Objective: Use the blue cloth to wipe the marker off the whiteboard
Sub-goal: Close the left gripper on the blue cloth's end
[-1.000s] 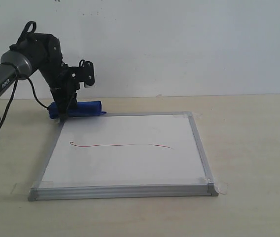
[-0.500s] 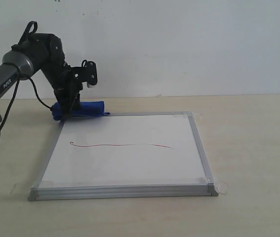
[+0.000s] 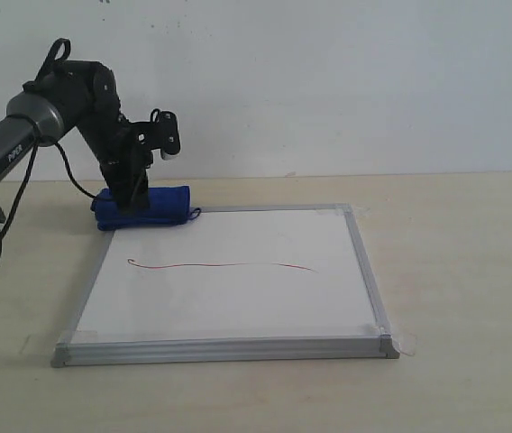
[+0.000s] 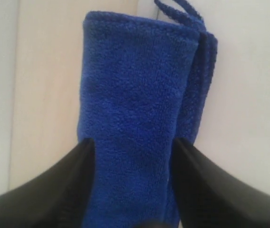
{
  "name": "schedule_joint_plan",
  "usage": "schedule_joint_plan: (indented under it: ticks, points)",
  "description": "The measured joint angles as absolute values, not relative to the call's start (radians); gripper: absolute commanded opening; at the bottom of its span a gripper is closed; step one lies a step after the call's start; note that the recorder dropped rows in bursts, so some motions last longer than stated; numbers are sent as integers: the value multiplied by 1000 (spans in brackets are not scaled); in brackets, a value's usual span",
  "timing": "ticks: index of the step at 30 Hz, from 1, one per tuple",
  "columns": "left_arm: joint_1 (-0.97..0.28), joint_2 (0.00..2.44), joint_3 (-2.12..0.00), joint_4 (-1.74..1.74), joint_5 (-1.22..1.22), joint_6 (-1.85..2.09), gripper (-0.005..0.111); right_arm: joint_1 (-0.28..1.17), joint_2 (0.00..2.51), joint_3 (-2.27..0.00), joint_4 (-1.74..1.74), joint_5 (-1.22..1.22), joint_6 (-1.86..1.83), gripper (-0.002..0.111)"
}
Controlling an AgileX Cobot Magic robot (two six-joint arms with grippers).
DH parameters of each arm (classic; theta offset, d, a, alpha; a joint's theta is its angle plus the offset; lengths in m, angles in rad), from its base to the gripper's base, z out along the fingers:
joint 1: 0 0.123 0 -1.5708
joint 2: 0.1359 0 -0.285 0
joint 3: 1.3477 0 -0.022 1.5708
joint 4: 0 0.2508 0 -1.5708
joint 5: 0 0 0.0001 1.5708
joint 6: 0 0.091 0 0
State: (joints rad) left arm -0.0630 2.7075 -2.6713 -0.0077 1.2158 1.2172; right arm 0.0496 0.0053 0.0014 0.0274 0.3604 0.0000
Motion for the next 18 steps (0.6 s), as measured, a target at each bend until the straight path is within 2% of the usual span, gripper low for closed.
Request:
schedule_joint_plan:
  ticks: [2, 6, 8, 18]
  points:
    - [-63, 2707, -2671, 0, 1216, 1222, 52, 50, 5, 1, 27, 360, 0, 1]
    - [-63, 2707, -2671, 0, 1218, 1250, 71, 50, 5, 1, 27, 360, 0, 1]
    - [-63, 2707, -2671, 0, 1218, 1259, 77, 50, 5, 1, 27, 360, 0, 1]
    - [-63, 2719, -2671, -12, 1205, 1268, 78, 50, 5, 1, 27, 360, 0, 1]
